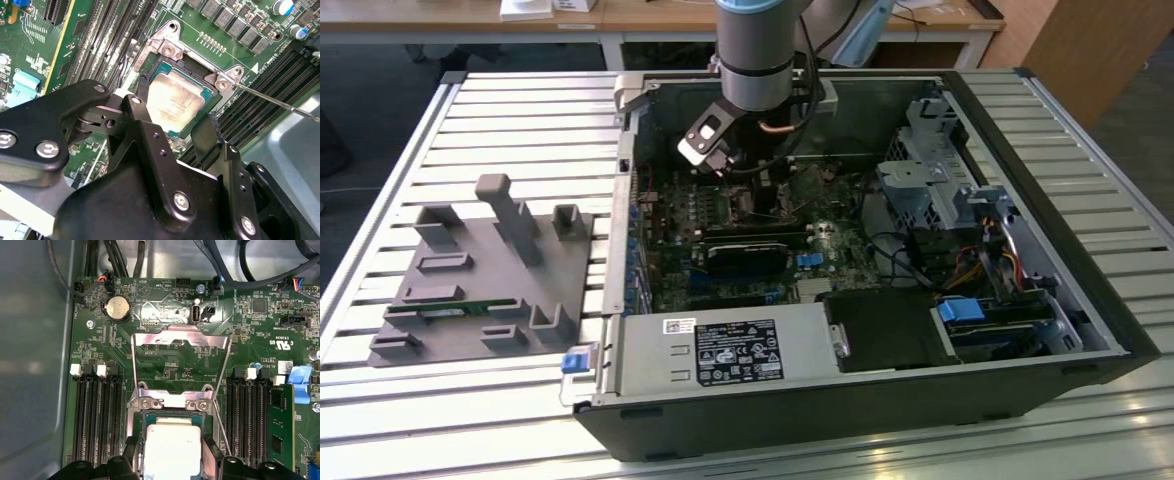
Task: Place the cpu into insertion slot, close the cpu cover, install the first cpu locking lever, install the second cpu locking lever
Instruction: 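Place the cpu into insertion slot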
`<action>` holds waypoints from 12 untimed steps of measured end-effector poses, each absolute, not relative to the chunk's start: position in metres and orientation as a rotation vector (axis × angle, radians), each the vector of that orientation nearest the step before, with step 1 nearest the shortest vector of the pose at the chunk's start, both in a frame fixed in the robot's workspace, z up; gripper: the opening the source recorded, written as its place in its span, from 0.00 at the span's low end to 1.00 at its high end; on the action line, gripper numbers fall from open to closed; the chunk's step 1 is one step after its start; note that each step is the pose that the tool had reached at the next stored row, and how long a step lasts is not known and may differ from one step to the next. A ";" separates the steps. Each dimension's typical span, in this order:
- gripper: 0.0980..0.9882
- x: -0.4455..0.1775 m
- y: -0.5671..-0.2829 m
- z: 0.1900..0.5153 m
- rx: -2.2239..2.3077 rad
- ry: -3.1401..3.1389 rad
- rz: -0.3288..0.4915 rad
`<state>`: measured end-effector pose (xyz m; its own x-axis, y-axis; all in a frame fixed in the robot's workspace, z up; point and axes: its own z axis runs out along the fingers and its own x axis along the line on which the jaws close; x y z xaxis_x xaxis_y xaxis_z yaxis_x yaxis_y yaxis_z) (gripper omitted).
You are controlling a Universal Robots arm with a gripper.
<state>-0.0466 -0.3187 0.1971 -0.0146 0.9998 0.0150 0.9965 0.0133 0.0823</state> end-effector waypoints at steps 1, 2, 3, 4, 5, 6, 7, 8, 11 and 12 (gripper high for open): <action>0.58 -0.047 -0.319 0.198 2.171 2.202 0.107; 0.58 -0.047 -0.319 0.198 2.172 2.202 0.107; 0.58 -0.047 -0.319 0.199 2.172 2.202 0.107; 0.58 -0.047 -0.319 0.200 2.172 2.202 0.107; 0.58 -0.047 -0.319 0.201 2.172 2.202 0.107; 0.58 -0.047 -0.319 0.202 2.172 2.202 0.107; 0.58 -0.047 -0.319 0.203 2.172 2.202 0.107; 0.58 -0.047 -0.319 0.204 2.172 2.202 0.106; 0.49 -0.047 -0.319 0.205 2.172 2.203 0.106; 0.42 -0.047 -0.319 0.206 2.172 2.203 0.106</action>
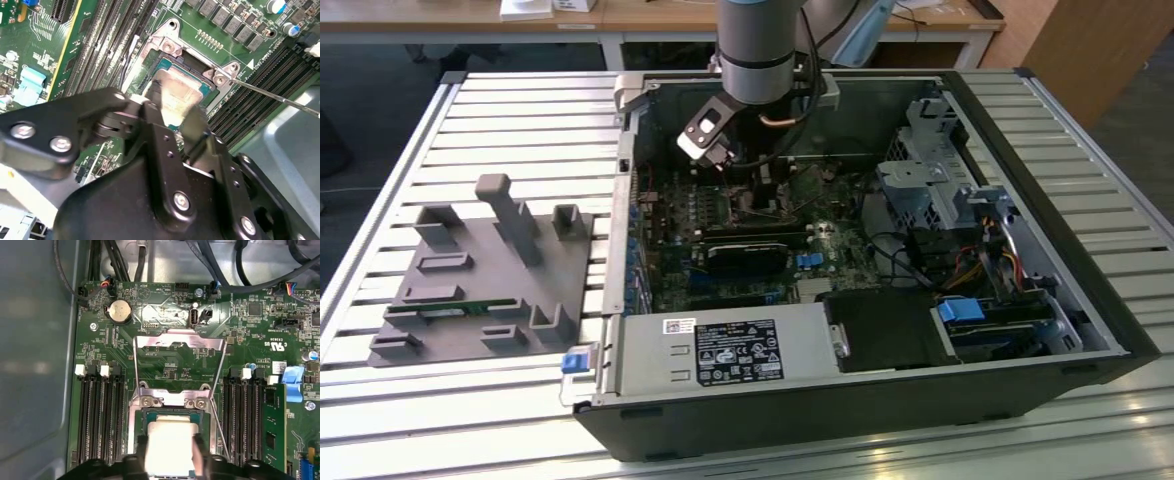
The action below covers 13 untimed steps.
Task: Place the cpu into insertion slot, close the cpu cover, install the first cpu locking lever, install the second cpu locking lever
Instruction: 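Place the cpu into insertion slot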
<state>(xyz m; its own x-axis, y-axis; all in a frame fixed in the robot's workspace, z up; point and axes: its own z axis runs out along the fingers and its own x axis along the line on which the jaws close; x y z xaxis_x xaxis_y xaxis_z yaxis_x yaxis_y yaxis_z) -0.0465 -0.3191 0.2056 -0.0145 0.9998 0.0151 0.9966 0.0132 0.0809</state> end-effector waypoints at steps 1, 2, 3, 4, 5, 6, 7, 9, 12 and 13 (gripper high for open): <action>0.36 -0.047 -0.319 0.206 2.172 2.203 0.105; 0.36 -0.047 -0.319 0.207 2.173 2.203 0.105; 0.30 -0.046 -0.319 0.207 2.173 2.204 0.104; 0.23 -0.046 -0.319 0.207 2.174 2.205 0.102; 0.23 -0.045 -0.319 0.207 2.175 2.206 0.100; 0.16 -0.045 -0.319 0.207 2.177 2.207 0.098; 0.10 -0.044 -0.319 0.207 2.177 2.207 0.096; 0.03 -0.044 -0.319 0.207 2.177 2.207 0.096; 0.01 -0.044 -0.319 0.207 2.177 2.207 0.095; 0.01 -0.044 -0.319 0.208 2.177 2.207 0.095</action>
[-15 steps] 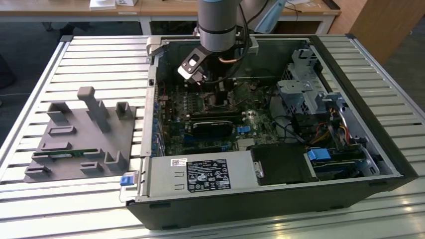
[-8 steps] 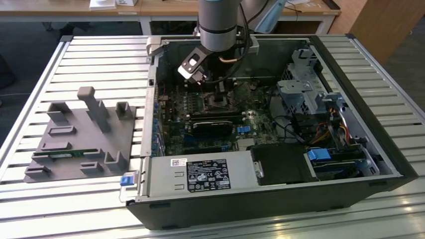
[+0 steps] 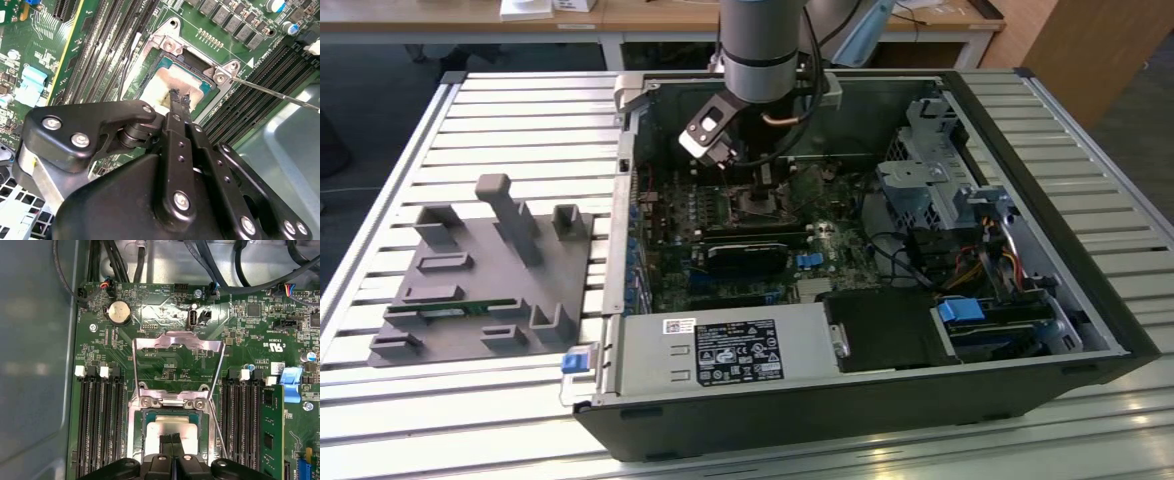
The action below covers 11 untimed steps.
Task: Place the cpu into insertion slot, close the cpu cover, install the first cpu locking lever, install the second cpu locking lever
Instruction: 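Place the cpu into insertion slot, then close the cpu cover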
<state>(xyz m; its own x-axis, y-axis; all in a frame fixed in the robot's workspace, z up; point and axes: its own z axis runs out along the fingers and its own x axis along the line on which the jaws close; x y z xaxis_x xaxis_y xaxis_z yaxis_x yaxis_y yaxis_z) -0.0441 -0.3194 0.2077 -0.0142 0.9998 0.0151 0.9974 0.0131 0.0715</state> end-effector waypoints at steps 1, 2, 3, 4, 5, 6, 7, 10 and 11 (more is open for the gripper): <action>0.01 -0.044 -0.319 0.208 2.177 2.207 0.096; 0.01 -0.044 -0.319 0.208 2.177 2.207 0.096; 0.01 -0.044 -0.319 0.208 2.177 2.208 0.096; 0.01 -0.044 -0.319 0.208 2.177 2.208 0.096; 0.01 -0.044 -0.319 0.209 2.177 2.207 0.096; 0.01 -0.044 -0.319 0.209 2.178 2.208 0.096; 0.01 -0.044 -0.319 0.209 2.177 2.208 0.096; 0.01 -0.044 -0.319 0.209 2.177 2.208 0.096; 0.01 -0.044 -0.319 0.209 2.177 2.208 0.096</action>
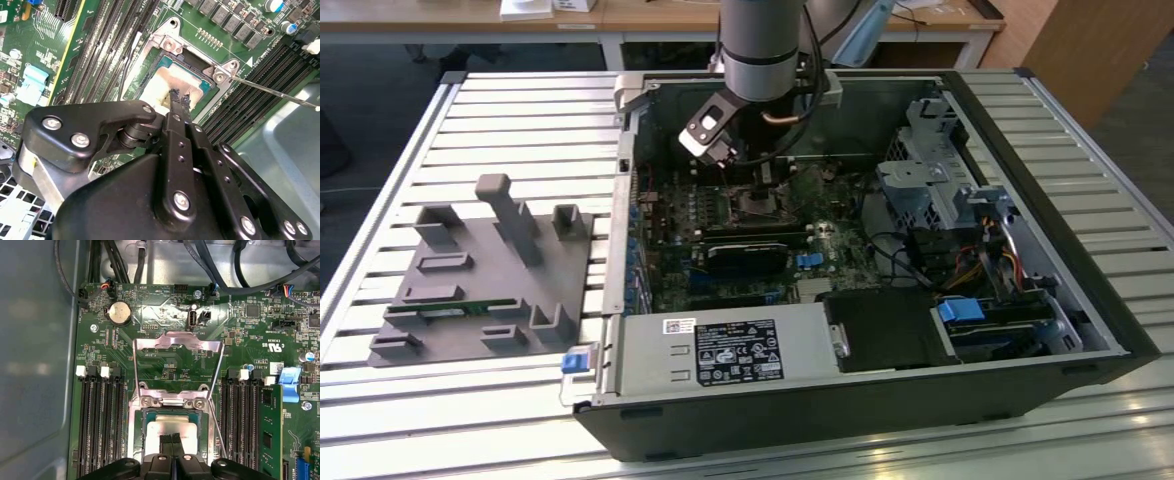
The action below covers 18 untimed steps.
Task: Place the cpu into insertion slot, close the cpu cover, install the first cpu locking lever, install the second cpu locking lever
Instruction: 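Close the cpu cover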
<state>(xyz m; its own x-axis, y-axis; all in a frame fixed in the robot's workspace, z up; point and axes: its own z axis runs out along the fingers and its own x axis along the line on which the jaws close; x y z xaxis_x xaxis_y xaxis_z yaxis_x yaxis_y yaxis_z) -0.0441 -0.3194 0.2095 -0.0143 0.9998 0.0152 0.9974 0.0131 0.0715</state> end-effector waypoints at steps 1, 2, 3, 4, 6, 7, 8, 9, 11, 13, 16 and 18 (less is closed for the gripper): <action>0.01 -0.044 -0.319 0.210 2.177 2.208 0.095; 0.01 -0.044 -0.319 0.210 2.177 2.208 0.095; 0.01 -0.044 -0.319 0.210 2.178 2.207 0.096; 0.01 -0.044 -0.319 0.211 2.177 2.208 0.096; 0.01 -0.044 -0.319 0.211 2.178 2.208 0.096; 0.01 -0.044 -0.319 0.211 2.178 2.208 0.096; 0.01 -0.044 -0.319 0.211 2.178 2.208 0.096; 0.01 -0.044 -0.319 0.211 2.178 2.208 0.096; 0.01 -0.044 -0.319 0.211 2.178 2.208 0.096; 0.01 -0.044 -0.319 0.212 2.178 2.208 0.096; 0.01 -0.044 -0.319 0.213 2.178 2.208 0.095; 0.01 -0.044 -0.319 0.214 2.178 2.208 0.096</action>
<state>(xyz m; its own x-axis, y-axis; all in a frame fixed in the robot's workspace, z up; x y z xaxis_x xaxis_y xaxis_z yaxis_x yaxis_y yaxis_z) -0.0441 -0.3194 0.2141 -0.0142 0.9998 0.0154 0.9974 0.0131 0.0714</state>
